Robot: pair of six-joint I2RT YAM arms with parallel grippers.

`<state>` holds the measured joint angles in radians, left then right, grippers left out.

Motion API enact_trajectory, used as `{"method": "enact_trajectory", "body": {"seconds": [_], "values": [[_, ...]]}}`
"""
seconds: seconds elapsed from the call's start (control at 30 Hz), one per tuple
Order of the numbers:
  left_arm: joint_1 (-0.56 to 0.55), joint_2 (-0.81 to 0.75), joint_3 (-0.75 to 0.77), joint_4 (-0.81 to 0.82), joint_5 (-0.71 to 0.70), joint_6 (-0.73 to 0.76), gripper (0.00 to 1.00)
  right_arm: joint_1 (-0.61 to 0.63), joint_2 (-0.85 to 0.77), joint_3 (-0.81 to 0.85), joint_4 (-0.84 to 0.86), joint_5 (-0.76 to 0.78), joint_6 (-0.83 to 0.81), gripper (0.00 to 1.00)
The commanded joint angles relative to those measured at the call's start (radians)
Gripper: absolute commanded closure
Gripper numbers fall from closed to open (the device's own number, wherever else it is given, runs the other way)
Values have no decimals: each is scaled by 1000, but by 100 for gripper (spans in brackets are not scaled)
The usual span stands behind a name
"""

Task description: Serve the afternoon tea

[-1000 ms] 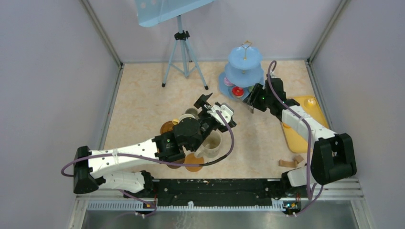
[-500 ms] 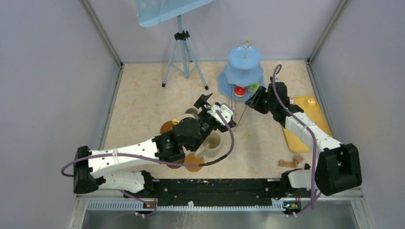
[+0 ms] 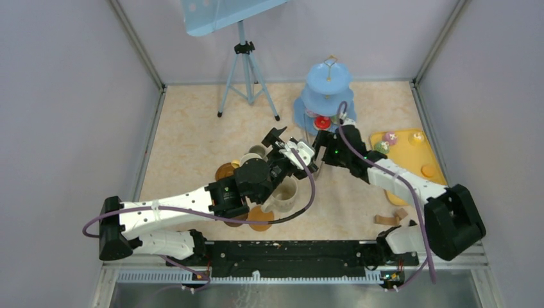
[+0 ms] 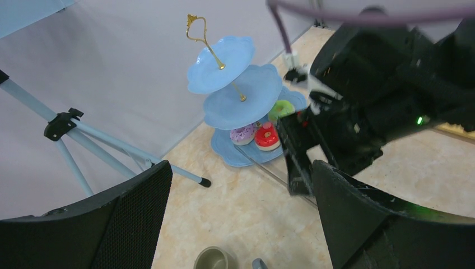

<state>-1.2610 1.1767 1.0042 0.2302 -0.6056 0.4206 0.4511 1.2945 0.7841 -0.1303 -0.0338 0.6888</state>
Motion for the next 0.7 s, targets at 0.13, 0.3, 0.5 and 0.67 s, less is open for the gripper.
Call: {"method": "enact_trajectory", "body": {"seconds": [0.13, 0.3, 0.5, 0.67], "values": [[2, -7, 21, 31, -4, -4, 1, 189, 218, 12, 175, 464, -167, 8], [2, -21, 11, 49, -18, 4, 1, 260, 370, 56, 235, 615, -187, 8], [2, -19, 8, 52, -22, 9, 1, 267, 451, 25, 405, 710, -214, 14], [2, -26, 8, 54, -21, 9, 1, 267, 511, 18, 502, 732, -237, 17]]}}
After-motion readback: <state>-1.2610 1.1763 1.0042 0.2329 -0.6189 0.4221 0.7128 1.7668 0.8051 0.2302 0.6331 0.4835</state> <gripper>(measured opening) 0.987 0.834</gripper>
